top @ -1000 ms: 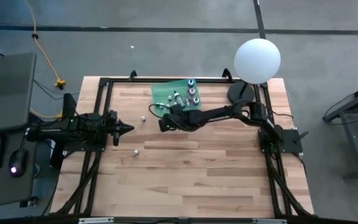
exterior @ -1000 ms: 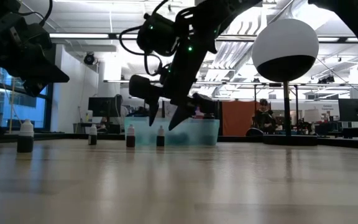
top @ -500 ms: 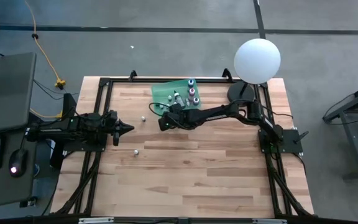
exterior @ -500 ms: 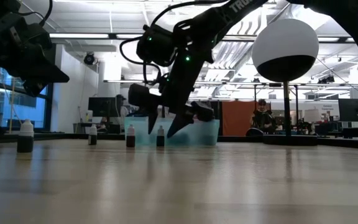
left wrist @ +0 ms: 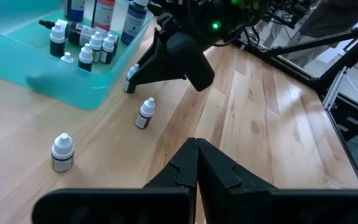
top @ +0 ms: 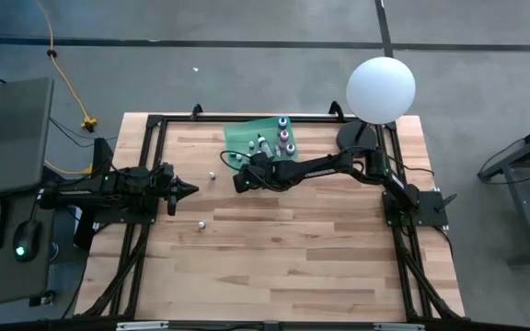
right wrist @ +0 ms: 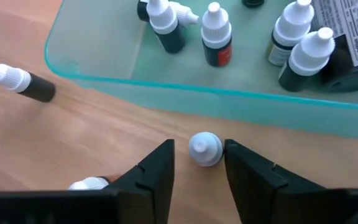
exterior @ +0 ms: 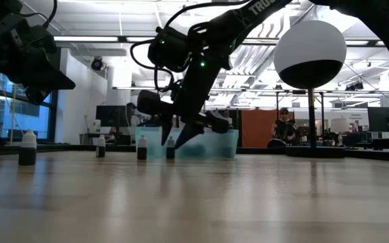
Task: Pick & Place food coloring
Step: Put the small purple food coloring into the bin, then put the small red food coloring into the bin
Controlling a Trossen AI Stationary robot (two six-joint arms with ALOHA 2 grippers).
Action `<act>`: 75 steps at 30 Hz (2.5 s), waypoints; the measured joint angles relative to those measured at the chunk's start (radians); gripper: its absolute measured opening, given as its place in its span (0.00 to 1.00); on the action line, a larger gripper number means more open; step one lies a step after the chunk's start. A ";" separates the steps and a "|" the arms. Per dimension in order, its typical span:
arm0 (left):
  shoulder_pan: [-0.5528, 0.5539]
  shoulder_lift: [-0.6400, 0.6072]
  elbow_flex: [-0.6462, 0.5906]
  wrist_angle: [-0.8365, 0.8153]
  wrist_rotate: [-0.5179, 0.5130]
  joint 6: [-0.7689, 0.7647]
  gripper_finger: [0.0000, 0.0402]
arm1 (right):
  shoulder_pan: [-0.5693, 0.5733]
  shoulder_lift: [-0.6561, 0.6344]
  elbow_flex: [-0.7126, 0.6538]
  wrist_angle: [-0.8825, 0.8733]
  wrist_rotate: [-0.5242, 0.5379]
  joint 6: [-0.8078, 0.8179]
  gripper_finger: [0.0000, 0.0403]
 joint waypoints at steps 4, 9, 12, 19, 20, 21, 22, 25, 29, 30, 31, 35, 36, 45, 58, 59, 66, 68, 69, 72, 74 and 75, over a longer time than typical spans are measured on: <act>0.000 0.000 0.000 0.000 0.000 0.000 0.00 | 0.000 0.000 0.000 0.000 -0.008 -0.001 0.27; 0.000 0.000 0.000 0.000 0.000 0.000 0.00 | 0.000 0.000 0.000 0.000 -0.018 -0.008 0.21; 0.000 0.000 0.000 0.000 0.000 0.000 0.00 | 0.000 0.000 0.000 0.003 -0.032 -0.012 0.18; 0.000 0.000 0.000 0.000 0.000 0.000 0.00 | 0.000 -0.001 0.000 0.003 -0.042 -0.027 0.16; 0.000 0.000 0.000 0.000 0.000 0.000 0.00 | 0.000 -0.001 0.000 0.003 -0.048 -0.027 0.16; 0.000 0.000 0.000 0.000 0.000 0.000 0.00 | 0.000 -0.002 0.000 0.003 -0.056 -0.027 0.16; 0.000 0.000 0.000 0.000 0.000 0.000 0.00 | 0.000 -0.002 0.000 0.003 -0.067 -0.027 0.16; 0.000 0.000 0.000 0.000 0.000 0.000 0.00 | 0.002 -0.005 0.000 0.009 -0.116 -0.029 0.15; 0.000 0.000 0.000 0.000 0.000 0.000 0.00 | 0.016 -0.019 0.000 0.003 -0.186 -0.043 0.15; 0.000 0.000 0.000 0.000 0.000 0.000 0.00 | 0.022 -0.028 -0.002 -0.006 -0.192 -0.045 0.15; 0.000 0.000 0.000 0.000 0.000 0.000 0.00 | 0.029 -0.034 -0.002 -0.015 -0.191 -0.051 0.15; 0.000 0.000 0.000 0.000 -0.002 0.000 0.00 | 0.052 -0.086 -0.002 -0.030 -0.194 -0.075 0.13; 0.000 0.000 0.000 0.000 -0.002 0.000 0.00 | 0.060 -0.101 -0.002 -0.039 -0.193 -0.084 0.13; 0.000 0.000 0.000 0.000 -0.002 0.000 0.00 | 0.112 -0.248 -0.002 -0.095 -0.193 -0.167 0.01; 0.000 0.000 0.000 0.000 0.000 0.000 0.00 | 0.091 -0.277 -0.001 -0.102 -0.401 -0.689 0.05; 0.000 0.000 0.000 0.000 0.000 0.000 0.00 | 0.091 -0.277 -0.001 -0.105 -0.391 -0.725 0.05; 0.000 0.000 0.000 0.000 0.000 0.000 0.00 | 0.066 -0.277 -0.001 -0.069 -0.412 -0.841 0.05; 0.000 0.000 0.000 0.000 0.000 0.000 0.00 | 0.054 -0.265 0.000 -0.037 -0.484 -0.858 0.06; 0.000 0.000 0.000 0.000 0.000 0.000 0.00 | 0.048 -0.260 0.000 -0.028 -0.509 -0.862 0.08; 0.000 0.000 0.000 0.000 0.000 0.000 0.00 | 0.040 -0.241 0.000 0.020 -0.552 -0.880 0.16; 0.000 0.000 0.000 0.000 0.000 0.000 0.00 | 0.033 -0.236 0.000 0.042 -0.560 -0.881 0.25; 0.000 0.000 0.000 -0.001 0.000 0.000 0.00 | 0.029 -0.234 0.000 0.074 -0.561 -0.883 0.29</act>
